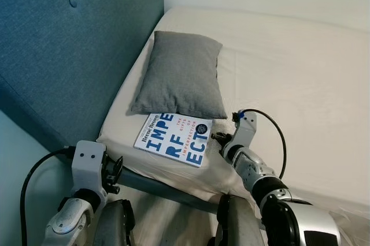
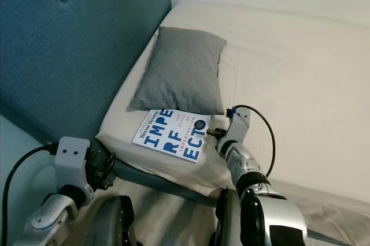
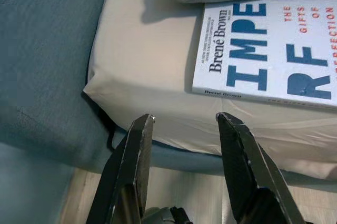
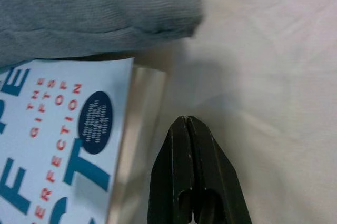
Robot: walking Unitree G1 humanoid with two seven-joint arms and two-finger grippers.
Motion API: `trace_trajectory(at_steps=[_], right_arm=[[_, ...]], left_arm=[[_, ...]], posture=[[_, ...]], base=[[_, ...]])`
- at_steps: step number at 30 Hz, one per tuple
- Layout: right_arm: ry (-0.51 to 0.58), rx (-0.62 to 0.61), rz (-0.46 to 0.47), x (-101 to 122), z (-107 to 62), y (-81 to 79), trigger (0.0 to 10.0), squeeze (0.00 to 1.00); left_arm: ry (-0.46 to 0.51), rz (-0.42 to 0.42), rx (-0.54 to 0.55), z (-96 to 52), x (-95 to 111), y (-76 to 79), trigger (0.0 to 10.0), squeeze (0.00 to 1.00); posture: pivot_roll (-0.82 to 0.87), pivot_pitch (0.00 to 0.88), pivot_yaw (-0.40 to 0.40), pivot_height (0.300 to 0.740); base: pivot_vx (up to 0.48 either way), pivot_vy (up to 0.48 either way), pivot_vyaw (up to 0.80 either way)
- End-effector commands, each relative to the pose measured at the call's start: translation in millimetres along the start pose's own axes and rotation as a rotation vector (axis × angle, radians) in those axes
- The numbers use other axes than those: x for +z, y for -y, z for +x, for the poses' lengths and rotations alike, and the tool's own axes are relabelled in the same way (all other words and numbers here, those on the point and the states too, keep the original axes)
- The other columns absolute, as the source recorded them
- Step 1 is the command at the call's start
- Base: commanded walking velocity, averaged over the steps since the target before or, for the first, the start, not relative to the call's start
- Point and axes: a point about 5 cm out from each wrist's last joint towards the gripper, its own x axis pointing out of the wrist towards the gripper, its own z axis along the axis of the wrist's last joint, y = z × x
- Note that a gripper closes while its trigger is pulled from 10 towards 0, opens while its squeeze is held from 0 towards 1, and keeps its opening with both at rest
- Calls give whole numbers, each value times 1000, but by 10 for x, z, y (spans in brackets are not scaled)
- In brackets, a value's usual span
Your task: Clean up the room
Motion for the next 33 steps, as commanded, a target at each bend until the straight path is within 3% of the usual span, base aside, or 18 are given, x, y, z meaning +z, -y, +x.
trace_trajectory(at_steps=[1, 13, 22, 33], right_arm=[[-39, 10, 37, -90, -4, -13, 10000, 0], [-1, 25, 94, 22, -4, 26, 10000, 0], [-8, 131, 121, 23, 24, -143, 10000, 0], [-12, 173, 119, 22, 29, -195, 10000, 0]], left_arm=[[-29, 4, 2, -54, -45, -26, 10000, 0], [-36, 3, -18, -65, -21, 63, 10000, 0], [-38, 8, -26, -51, -10, 63, 10000, 0], [-46, 9, -39, -69, -17, 89, 10000, 0]], posture=[[227, 416, -51, 545], [284, 407, -35, 545], [297, 395, -29, 545], [299, 397, -23, 545]], base=[[0, 0, 0], [0, 0, 0], [0, 0, 0], [0, 0, 0]])
